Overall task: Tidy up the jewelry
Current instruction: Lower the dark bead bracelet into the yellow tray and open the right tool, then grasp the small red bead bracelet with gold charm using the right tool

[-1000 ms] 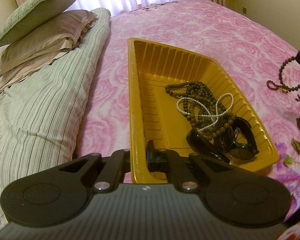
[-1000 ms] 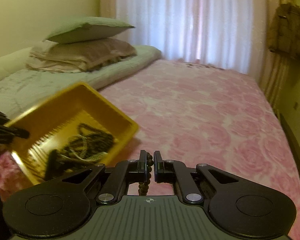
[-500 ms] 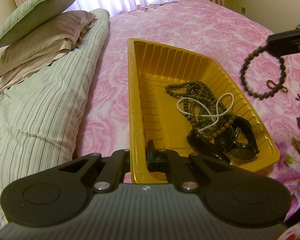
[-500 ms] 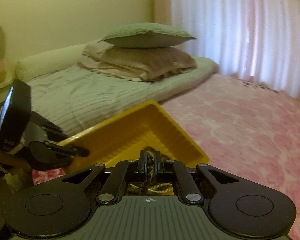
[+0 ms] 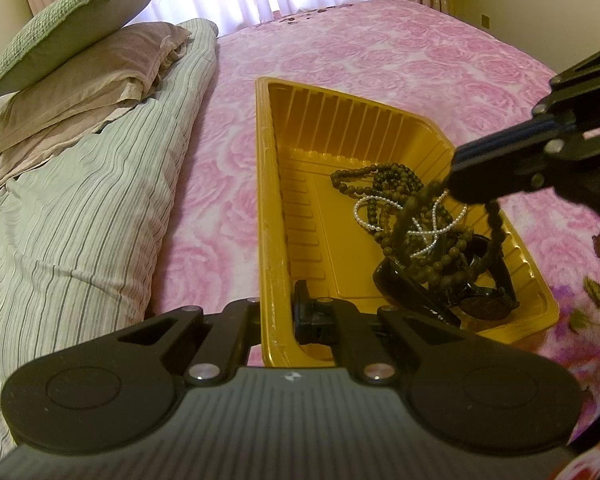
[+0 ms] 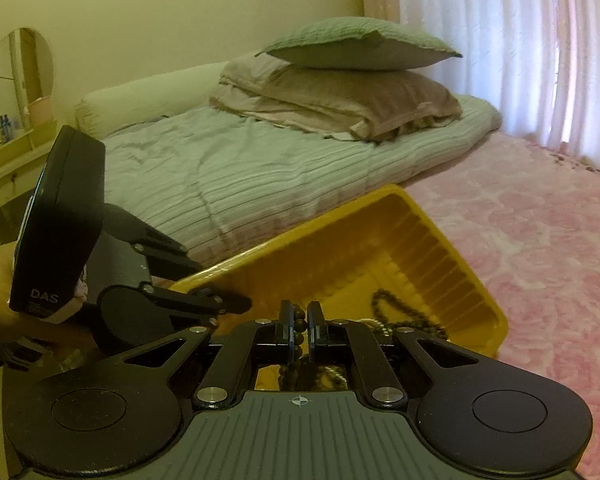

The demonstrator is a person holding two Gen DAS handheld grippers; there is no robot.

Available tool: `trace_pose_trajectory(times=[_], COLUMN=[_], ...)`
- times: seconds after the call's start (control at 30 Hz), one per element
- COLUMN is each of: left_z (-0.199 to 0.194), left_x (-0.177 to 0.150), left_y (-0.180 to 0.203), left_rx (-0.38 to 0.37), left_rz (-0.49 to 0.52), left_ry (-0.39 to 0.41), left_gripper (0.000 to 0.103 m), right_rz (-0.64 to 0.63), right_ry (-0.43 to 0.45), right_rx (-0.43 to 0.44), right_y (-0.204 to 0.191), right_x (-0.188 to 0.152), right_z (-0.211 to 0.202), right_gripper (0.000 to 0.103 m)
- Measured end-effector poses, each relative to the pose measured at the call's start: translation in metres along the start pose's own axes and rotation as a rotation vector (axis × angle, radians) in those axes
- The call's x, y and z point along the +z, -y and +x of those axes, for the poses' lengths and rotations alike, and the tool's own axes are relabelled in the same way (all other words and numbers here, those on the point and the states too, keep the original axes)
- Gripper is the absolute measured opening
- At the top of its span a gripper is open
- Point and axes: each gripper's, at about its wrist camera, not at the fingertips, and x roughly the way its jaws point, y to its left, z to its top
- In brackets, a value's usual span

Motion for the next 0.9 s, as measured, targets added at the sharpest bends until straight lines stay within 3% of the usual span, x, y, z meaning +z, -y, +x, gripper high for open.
trace_pose_trajectory(times=[0.77,0.83,0.87,0.9], left_z=[0.0,0.0,0.0,0.0], left_x=[0.001,0.001,0.002,0.001], left_y=[0.0,0.0,0.0,0.0], left_rx=[0.0,0.0,0.0,0.001], left_rz=[0.001,0.001,0.001,0.002], left_ry=[-0.001,-0.001,-0.001,-0.001], left_gripper=[0.003,0.003,0.003,0.003], right_rz=[0.055,0.084,0.102,0.122], right_ry=[-0.003,0.008,0.014,0.024], right_rx=[0.005,-0.03,-0.043,-0.05], right_y=[0.013,0.02,0.024,0.029], right_x=[-0.007,-0.008,-0.009,-0.009], right_z=[0.014,0.012,0.009,0.006], right_gripper=[0.007,0.015,0.032,0.04])
